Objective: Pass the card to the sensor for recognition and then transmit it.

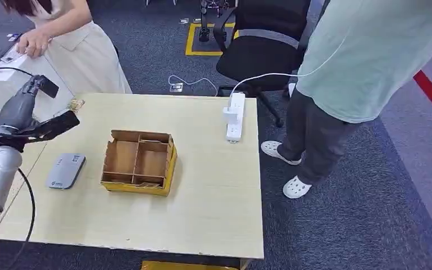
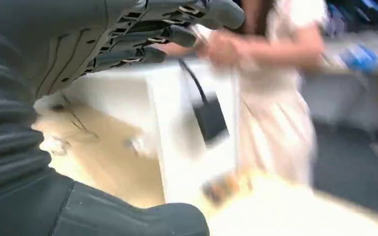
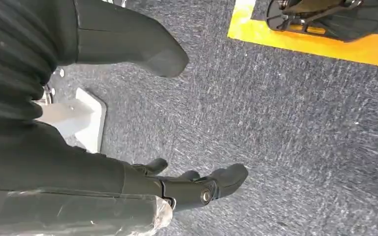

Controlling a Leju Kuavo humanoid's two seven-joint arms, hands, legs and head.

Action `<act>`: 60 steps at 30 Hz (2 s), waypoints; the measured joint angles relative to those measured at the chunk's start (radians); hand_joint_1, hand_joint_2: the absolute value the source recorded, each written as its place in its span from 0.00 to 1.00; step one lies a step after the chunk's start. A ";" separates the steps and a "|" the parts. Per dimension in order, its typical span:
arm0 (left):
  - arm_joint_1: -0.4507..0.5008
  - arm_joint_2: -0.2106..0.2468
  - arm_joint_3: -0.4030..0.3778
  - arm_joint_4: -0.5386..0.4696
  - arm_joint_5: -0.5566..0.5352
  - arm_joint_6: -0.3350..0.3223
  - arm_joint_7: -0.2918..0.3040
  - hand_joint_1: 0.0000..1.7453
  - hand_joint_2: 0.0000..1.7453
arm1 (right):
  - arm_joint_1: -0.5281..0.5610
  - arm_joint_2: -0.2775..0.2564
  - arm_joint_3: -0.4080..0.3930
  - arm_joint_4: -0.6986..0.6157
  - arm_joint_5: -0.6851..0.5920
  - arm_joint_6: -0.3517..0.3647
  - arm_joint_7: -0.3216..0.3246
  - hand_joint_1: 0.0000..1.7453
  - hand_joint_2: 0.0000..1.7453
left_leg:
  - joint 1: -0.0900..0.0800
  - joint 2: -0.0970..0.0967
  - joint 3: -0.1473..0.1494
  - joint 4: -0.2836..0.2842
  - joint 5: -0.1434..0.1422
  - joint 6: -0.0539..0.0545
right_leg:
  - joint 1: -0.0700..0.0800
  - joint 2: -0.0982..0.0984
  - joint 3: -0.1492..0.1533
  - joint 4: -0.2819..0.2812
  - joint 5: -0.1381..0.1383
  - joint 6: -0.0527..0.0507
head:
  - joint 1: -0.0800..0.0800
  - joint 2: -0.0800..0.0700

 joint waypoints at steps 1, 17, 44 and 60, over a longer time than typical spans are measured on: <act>0.045 0.068 -0.011 -0.056 0.080 -0.108 -0.019 0.00 1.00 | 0.003 -0.002 0.000 0.001 -0.005 0.000 -0.004 0.00 1.00 | 0.001 0.004 0.000 0.000 -0.001 -0.002 | 0.000 0.004 -0.001 0.001 0.000 0.000 | 0.000 0.000; 0.686 0.676 0.170 -0.895 0.316 -0.287 0.039 0.00 1.00 | 0.005 -0.016 -0.003 0.010 -0.052 -0.006 -0.024 0.00 1.00 | -0.001 -0.011 0.002 0.000 -0.005 -0.001 | -0.001 -0.013 0.004 -0.001 -0.007 -0.001 | -0.001 0.000; 0.490 -0.026 -0.470 -0.714 -0.486 0.217 0.390 0.00 1.00 | 0.001 0.000 -0.004 0.013 -0.095 -0.032 0.008 0.00 1.00 | -0.004 -0.011 0.004 0.000 -0.005 0.000 | -0.004 -0.013 0.004 0.000 -0.008 0.000 | -0.002 0.000; 0.492 -0.120 -0.458 -0.639 -0.582 0.243 0.477 0.00 1.00 | 0.001 0.008 -0.004 0.016 -0.103 -0.034 0.010 0.00 1.00 | -0.003 -0.011 0.004 0.000 -0.005 0.000 | -0.003 -0.012 0.004 0.000 -0.008 0.000 | -0.002 0.000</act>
